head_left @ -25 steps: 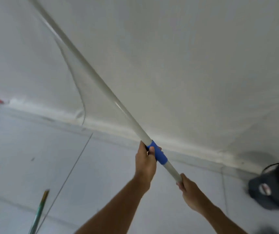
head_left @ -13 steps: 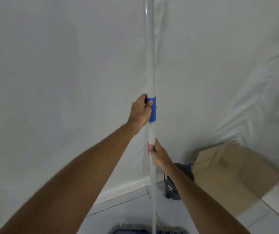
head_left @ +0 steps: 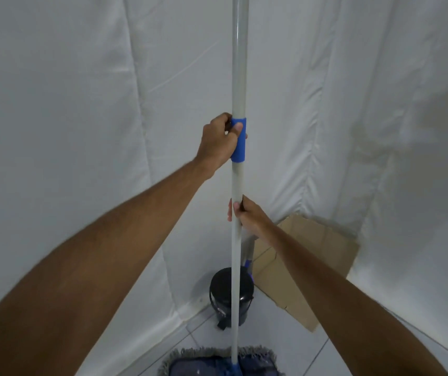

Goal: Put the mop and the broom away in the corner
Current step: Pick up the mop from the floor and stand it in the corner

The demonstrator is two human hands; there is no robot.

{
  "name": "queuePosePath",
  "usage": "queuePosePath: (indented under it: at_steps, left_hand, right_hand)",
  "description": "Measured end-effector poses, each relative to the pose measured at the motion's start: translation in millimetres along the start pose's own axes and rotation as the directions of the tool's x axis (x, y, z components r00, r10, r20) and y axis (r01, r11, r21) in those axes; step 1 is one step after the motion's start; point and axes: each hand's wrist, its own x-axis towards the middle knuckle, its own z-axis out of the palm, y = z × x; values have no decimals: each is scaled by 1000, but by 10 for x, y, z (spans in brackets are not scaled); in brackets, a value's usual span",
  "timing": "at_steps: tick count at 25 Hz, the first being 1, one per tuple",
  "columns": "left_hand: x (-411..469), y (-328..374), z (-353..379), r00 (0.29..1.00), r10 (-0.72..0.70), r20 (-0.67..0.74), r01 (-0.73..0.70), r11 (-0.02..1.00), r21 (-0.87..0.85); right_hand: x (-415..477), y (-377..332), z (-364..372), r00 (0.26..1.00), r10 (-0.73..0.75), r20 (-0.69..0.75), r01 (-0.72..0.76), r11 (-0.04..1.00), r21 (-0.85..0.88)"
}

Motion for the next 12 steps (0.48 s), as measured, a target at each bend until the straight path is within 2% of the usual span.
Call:
queuePosePath:
  at_steps: [7,12]
  left_hand:
    - [1148,-609,1021,993,44,110,-39,998,-44]
    - [1844,-883,1827,984,46,173,-37,998,-53]
  right_hand:
    - [1021,632,-881,994,95,-57,-95,995,2]
    - [1614,1110,-1543,990,110,-85,-110,994,6]
